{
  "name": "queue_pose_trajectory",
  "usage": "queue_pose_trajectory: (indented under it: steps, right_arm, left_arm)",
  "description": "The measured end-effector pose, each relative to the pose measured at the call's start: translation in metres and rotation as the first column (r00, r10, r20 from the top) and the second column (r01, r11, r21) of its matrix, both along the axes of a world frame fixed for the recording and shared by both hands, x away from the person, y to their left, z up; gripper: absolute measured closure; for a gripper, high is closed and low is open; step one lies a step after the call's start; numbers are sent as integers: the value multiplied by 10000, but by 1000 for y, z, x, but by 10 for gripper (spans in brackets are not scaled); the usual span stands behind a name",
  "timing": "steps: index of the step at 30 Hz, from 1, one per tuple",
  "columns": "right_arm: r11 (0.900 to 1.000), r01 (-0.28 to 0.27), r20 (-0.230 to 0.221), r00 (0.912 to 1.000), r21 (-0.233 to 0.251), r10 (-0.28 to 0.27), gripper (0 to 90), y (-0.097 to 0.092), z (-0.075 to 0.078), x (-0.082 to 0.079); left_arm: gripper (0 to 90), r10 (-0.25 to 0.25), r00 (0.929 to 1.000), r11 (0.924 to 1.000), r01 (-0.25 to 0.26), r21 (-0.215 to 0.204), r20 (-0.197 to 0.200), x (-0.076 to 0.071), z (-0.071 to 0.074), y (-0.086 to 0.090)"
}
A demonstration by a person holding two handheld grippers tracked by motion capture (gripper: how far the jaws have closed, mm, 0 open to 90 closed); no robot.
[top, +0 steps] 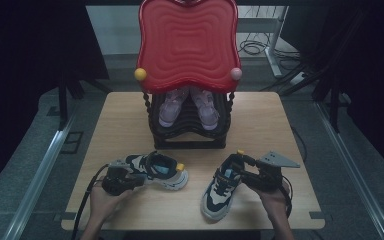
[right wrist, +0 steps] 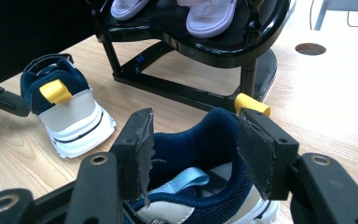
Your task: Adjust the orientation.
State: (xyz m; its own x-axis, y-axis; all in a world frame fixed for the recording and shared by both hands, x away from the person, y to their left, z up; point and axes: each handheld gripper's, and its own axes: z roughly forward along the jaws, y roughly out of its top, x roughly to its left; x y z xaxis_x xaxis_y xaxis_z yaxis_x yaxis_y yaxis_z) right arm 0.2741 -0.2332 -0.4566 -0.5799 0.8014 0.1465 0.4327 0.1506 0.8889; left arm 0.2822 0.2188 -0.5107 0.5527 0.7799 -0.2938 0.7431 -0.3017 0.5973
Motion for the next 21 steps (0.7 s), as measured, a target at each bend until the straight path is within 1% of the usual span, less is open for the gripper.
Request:
queue_pose_trajectory:
  steps: [4,9,14,17,21]
  right_arm:
    - [10000,15,-6,10000,-13,-15,464,0,0,0]
    - [10000,-5,15,10000,-44,5,463,1,0,0]
    - [10000,-18,25,10000,-53,18,464,1,0,0]
    - [10000,9,13,10000,-11,-9,464,1,0,0]
    - [10000,-3,63,10000,-7,3,464,1,1,-1]
  left_arm:
    - [899,-2,10000,10000,1,85,71,5,2,-2]
    - [899,80,10000,10000,-80,35,12,11,1,-2]
    - [897,74,10000,10000,-74,27,61,11,2,-1]
    - [890,121,9998,9999,-120,-68,180,8,6,1]
    - [854,101,9989,9994,-86,-329,464,5,18,4]
